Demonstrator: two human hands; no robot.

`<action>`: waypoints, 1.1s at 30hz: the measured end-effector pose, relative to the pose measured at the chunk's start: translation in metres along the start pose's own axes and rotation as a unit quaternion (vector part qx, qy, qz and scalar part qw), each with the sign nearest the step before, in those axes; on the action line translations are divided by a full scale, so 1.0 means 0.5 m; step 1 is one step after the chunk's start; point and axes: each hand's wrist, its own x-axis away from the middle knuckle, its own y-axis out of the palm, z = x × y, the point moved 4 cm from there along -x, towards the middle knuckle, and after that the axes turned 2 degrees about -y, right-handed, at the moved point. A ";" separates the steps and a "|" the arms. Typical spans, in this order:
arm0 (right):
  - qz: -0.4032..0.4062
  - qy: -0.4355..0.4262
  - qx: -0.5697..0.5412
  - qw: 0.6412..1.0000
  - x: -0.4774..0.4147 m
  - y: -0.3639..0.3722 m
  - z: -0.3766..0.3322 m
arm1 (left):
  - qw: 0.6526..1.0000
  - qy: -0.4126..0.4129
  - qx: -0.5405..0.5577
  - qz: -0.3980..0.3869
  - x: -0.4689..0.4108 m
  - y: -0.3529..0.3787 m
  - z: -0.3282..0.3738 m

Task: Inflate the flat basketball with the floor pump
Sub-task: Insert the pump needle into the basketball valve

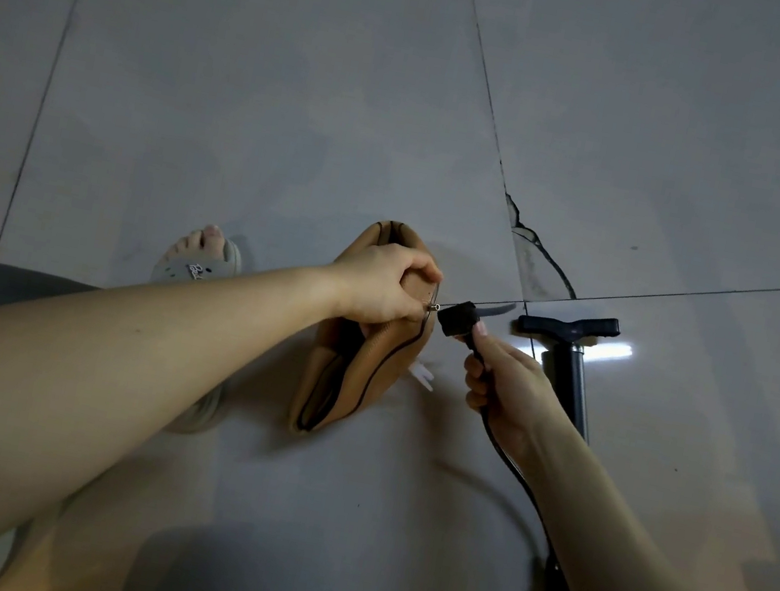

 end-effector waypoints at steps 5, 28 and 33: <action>0.007 -0.023 -0.031 0.999 -0.003 0.009 0.012 | 1.000 -0.008 0.004 -0.001 0.000 -0.001 0.006; 0.001 -0.003 0.056 0.998 -0.011 0.025 -0.010 | 0.998 0.017 0.016 -0.055 -0.013 0.006 -0.010; -0.036 0.063 0.067 0.995 -0.021 0.028 -0.013 | 0.999 0.014 -0.001 -0.046 -0.019 0.011 -0.017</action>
